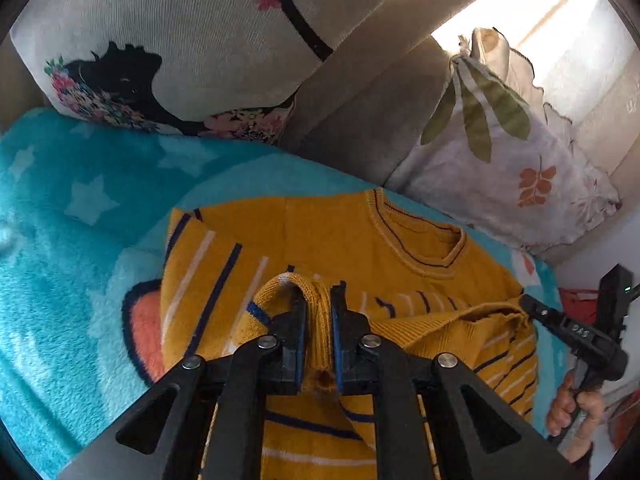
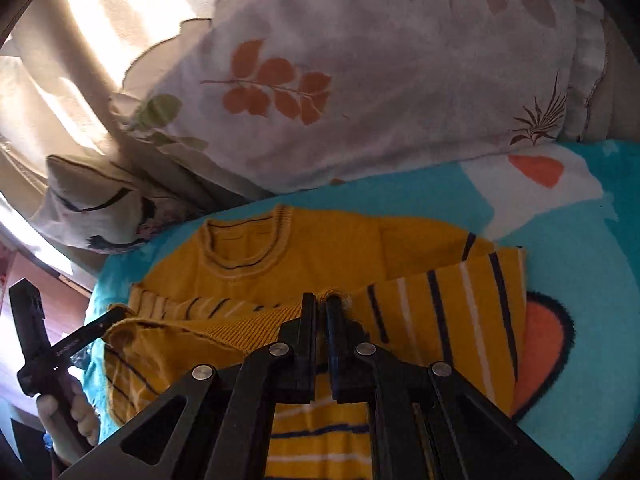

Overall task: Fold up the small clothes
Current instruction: 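Lift the side and sleeve with the left tool and fold across the body, then lay the folded side flat and open the left tool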

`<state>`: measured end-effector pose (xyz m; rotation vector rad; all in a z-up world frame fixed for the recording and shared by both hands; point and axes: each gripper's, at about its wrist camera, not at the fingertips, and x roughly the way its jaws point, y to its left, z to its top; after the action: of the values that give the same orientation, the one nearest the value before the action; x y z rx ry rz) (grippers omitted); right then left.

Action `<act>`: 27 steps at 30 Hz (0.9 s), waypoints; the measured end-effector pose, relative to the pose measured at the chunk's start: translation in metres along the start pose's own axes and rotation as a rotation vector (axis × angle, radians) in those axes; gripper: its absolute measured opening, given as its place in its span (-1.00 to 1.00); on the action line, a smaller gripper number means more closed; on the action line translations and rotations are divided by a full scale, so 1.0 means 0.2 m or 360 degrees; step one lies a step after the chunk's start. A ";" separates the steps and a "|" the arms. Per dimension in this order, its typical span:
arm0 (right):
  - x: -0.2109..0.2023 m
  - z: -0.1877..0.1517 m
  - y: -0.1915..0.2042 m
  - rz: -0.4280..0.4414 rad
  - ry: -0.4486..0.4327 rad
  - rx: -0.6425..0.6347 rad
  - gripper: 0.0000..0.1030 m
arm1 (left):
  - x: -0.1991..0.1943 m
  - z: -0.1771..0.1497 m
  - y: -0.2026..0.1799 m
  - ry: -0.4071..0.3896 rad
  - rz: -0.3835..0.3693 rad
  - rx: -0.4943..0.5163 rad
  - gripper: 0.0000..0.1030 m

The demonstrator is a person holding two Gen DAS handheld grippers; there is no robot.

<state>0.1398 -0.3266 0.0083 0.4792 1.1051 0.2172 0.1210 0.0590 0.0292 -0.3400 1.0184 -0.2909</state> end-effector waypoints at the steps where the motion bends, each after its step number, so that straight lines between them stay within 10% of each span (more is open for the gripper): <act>1: 0.02 0.00 -0.03 0.0018 -0.0007 0.0043 -0.86 | -0.02 0.01 0.03 -0.0007 -0.0066 -0.0028 -0.74; 5: -0.02 0.03 -0.10 0.0080 -0.0053 0.0092 -0.53 | -0.13 0.07 0.15 -0.0100 -0.0200 -0.0124 -0.14; 7: -0.10 0.05 -0.12 0.0028 -0.0170 0.0085 0.13 | -0.19 0.08 0.20 -0.0158 -0.0196 -0.0178 0.02; 18: -0.06 -0.08 0.12 -0.0066 -0.0071 -0.0409 0.32 | -0.06 -0.07 -0.02 0.0041 0.0108 0.0421 0.32; 21: 0.04 -0.09 0.17 -0.0110 -0.0030 -0.0516 0.32 | 0.08 -0.08 -0.06 0.0130 0.0200 0.0514 0.28; 22: 0.06 -0.09 0.16 -0.0113 -0.0007 -0.0532 0.25 | 0.11 -0.08 -0.07 0.0158 0.0194 0.0518 -0.21; 23: 0.08 -0.09 0.17 -0.0096 0.0027 -0.0533 0.02 | 0.12 -0.07 -0.07 0.0180 0.0158 0.0490 -0.58; 24: 0.10 -0.09 0.16 -0.0071 0.0056 -0.0515 -0.81 | 0.10 -0.06 -0.07 0.0167 0.0137 0.0455 -0.61; 27: 0.06 -0.05 0.13 -0.0059 0.0001 -0.0454 -0.85 | 0.02 0.00 -0.06 0.0089 0.0128 0.0415 -0.75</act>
<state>0.1379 -0.2965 0.0081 0.2042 1.0625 0.3366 0.1218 0.0466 0.0308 -0.0552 1.0324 -0.3577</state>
